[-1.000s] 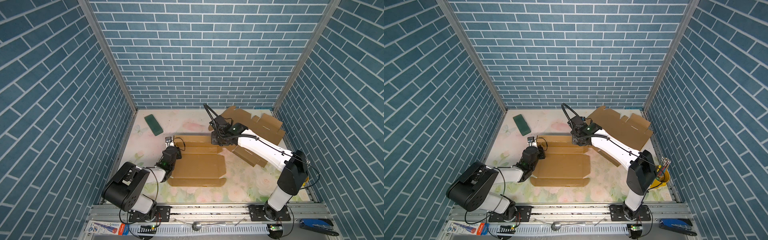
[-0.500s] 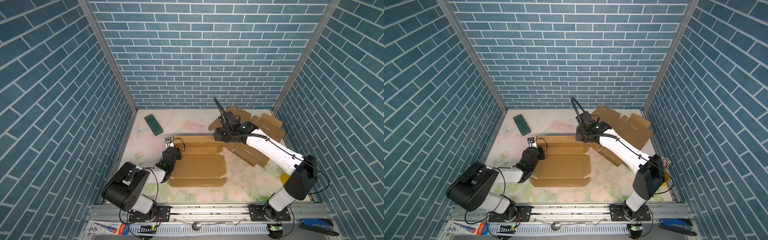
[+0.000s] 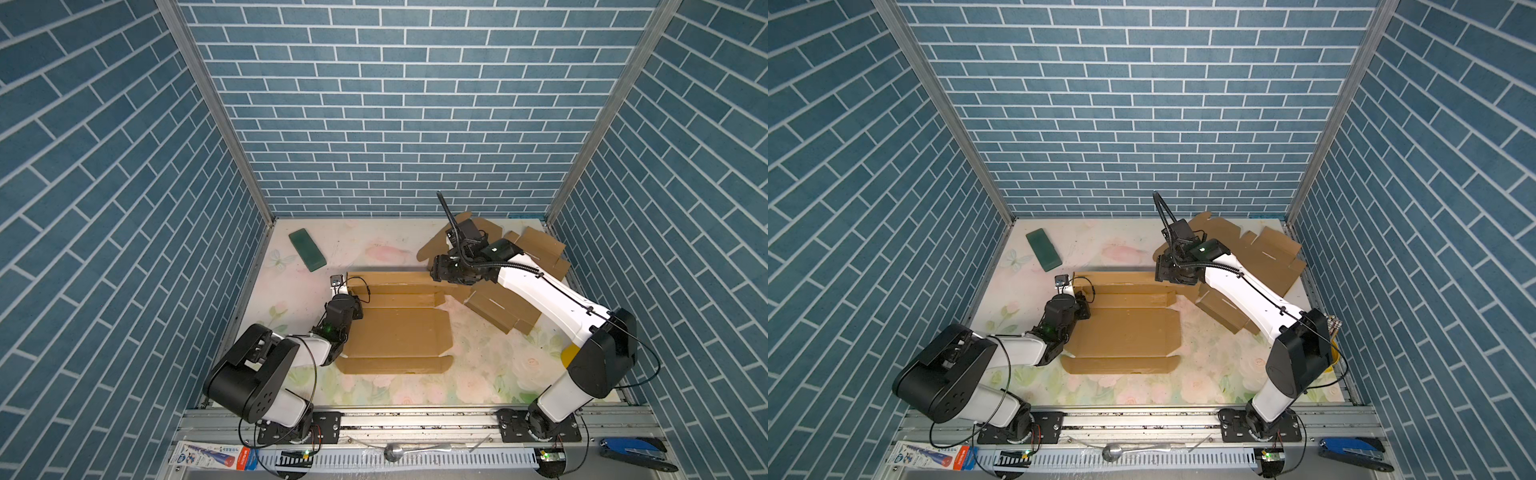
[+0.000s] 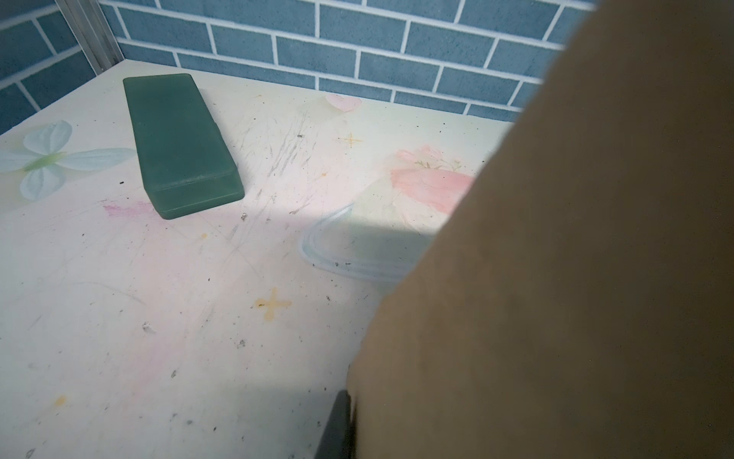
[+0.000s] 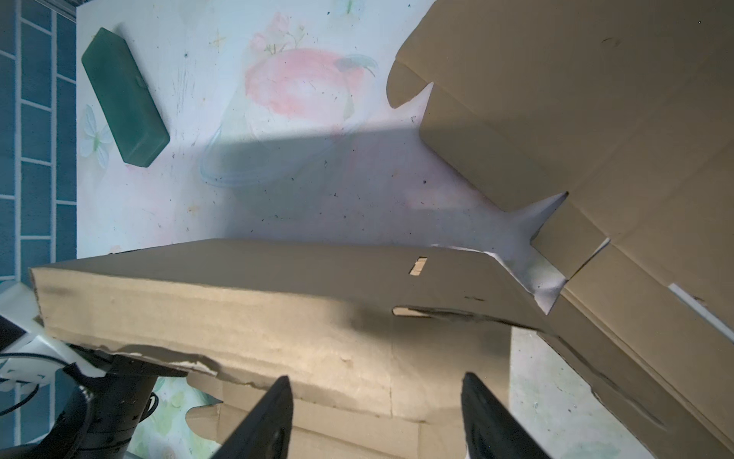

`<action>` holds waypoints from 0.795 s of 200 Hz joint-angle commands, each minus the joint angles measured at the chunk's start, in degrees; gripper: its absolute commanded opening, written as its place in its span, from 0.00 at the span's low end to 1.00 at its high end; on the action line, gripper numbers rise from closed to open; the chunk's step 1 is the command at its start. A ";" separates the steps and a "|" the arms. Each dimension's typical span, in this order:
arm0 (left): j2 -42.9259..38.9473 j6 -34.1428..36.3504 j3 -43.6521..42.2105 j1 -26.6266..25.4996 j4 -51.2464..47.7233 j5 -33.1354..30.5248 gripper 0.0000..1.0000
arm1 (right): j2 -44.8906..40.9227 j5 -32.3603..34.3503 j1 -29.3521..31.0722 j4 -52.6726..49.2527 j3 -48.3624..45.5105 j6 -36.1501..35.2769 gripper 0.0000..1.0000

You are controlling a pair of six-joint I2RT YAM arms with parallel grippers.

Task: Fold the paper box

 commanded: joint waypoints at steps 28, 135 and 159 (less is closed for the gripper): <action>0.11 1.55 -0.76 -0.69 -0.39 -1.01 0.12 | 3.56 -5.85 0.21 3.55 -0.59 4.08 0.71; 0.18 1.53 -0.70 -0.72 -0.33 -1.25 0.11 | 2.53 -9.81 -0.71 8.71 -3.87 5.47 0.52; -0.17 1.45 -0.35 -0.72 -1.57 -1.27 0.11 | -0.57 -12.23 -2.80 7.72 -3.87 -0.08 0.58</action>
